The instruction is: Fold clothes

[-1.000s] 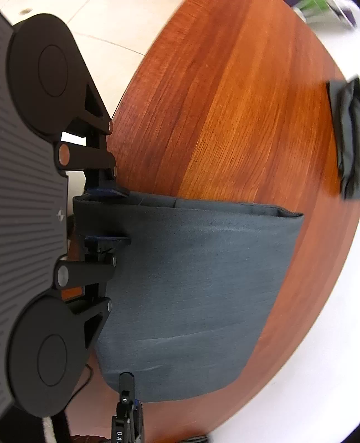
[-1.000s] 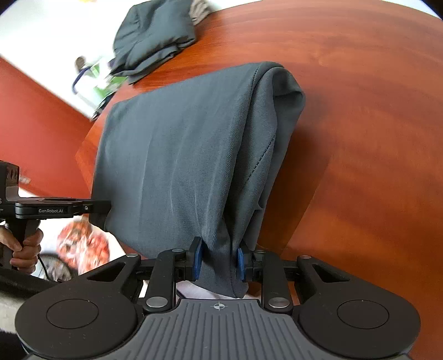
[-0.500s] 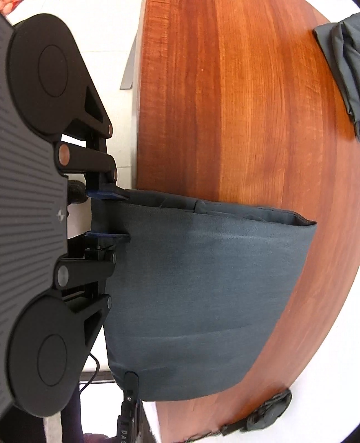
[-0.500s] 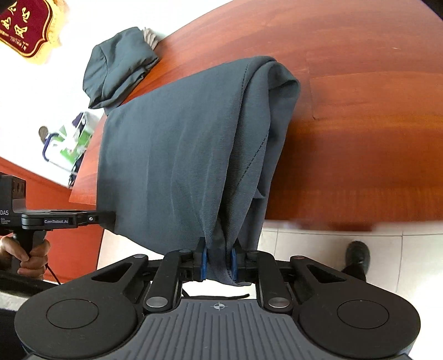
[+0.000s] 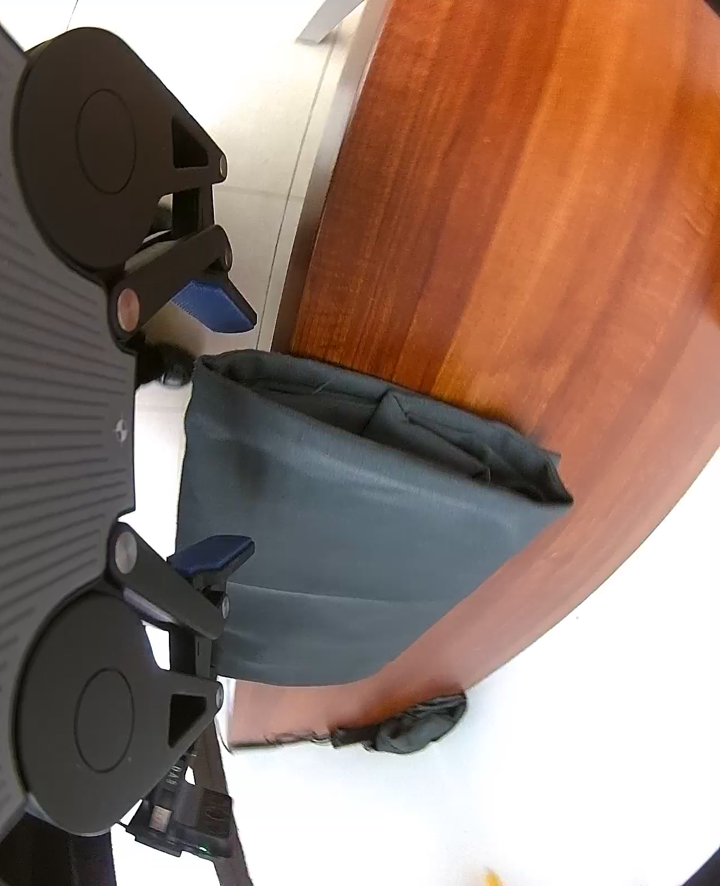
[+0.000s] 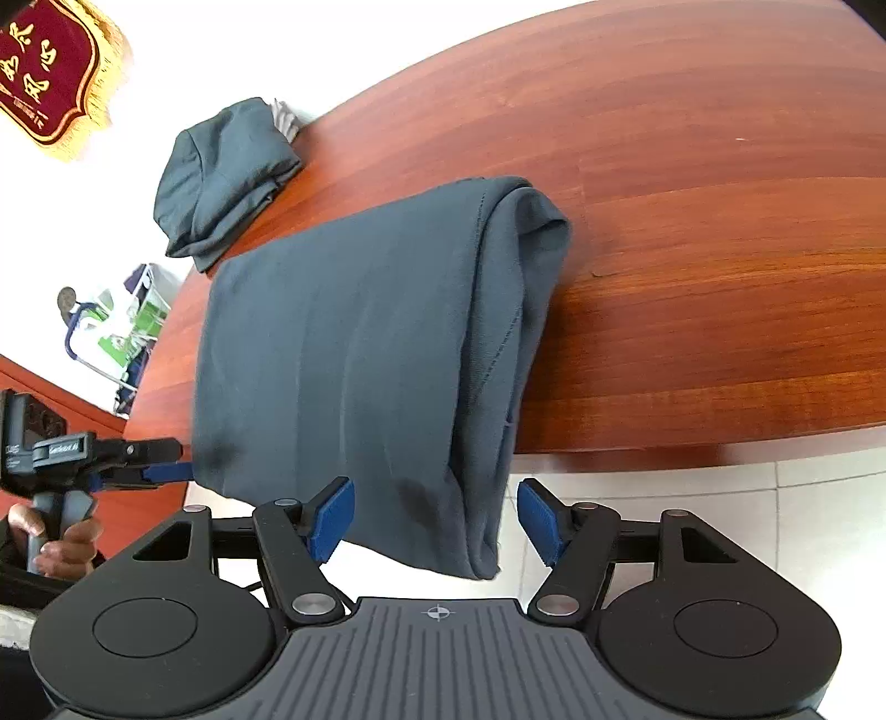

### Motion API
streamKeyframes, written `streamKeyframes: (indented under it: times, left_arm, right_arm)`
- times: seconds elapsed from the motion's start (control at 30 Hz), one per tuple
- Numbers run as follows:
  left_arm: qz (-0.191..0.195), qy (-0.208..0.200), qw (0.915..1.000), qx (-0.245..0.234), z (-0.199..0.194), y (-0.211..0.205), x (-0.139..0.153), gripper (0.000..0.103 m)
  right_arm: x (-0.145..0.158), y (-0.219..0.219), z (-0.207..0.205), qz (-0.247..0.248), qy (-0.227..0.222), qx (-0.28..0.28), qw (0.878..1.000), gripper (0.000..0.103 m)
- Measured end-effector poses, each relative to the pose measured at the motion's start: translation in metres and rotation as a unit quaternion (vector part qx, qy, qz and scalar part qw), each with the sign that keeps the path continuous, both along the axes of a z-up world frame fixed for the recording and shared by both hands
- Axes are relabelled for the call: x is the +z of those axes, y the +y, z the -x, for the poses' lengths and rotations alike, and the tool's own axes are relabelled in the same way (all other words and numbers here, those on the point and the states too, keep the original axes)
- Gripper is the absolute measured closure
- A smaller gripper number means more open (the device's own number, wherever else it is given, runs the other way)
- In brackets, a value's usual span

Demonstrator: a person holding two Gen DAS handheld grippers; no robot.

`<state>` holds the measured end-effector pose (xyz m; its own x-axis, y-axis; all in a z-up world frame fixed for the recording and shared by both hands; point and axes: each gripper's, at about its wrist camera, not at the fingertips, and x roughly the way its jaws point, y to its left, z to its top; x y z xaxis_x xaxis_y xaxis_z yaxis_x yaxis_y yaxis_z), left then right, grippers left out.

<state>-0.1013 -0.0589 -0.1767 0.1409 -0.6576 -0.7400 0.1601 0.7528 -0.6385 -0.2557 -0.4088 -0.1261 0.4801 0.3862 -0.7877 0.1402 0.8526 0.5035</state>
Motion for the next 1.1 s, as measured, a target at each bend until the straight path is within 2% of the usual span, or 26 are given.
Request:
streamKeyframes:
  times: [0.13, 0.33, 0.53, 0.7, 0.9, 1.0, 1.1]
  left_arm:
    - [0.033, 0.026, 0.9991, 0.0, -0.006, 0.003, -0.023, 0.016]
    - [0.057, 0.043, 0.9974, -0.012, -0.008, -0.001, -0.053, 0.014]
    - [0.109, 0.063, 0.992, -0.004, -0.017, -0.008, -0.073, 0.013]
    - [0.128, 0.077, 0.9888, 0.0, -0.024, -0.004, -0.078, 0.014]
    - [0.145, 0.068, 0.9871, -0.004, -0.021, 0.002, -0.066, 0.024]
    - [0.166, 0.063, 0.9841, -0.007, -0.023, 0.005, -0.061, 0.025]
    - [0.148, 0.051, 0.9875, -0.019, -0.028, 0.001, -0.064, 0.026]
  right_arm:
    - [0.009, -0.004, 0.008, 0.015, 0.011, -0.002, 1.0, 0.035]
    - [0.017, -0.008, 0.019, 0.038, 0.028, -0.012, 0.999, 0.034]
    - [0.02, -0.005, 0.028, 0.051, 0.032, -0.029, 0.998, 0.033]
    - [0.019, -0.003, 0.035, 0.052, 0.03, -0.043, 0.997, 0.033]
    - [0.013, -0.005, 0.04, 0.044, 0.026, -0.064, 0.997, 0.033]
    - [0.009, -0.006, 0.04, 0.04, 0.025, -0.069, 0.997, 0.033]
    - [0.006, -0.006, 0.039, 0.035, 0.02, -0.072, 0.997, 0.033]
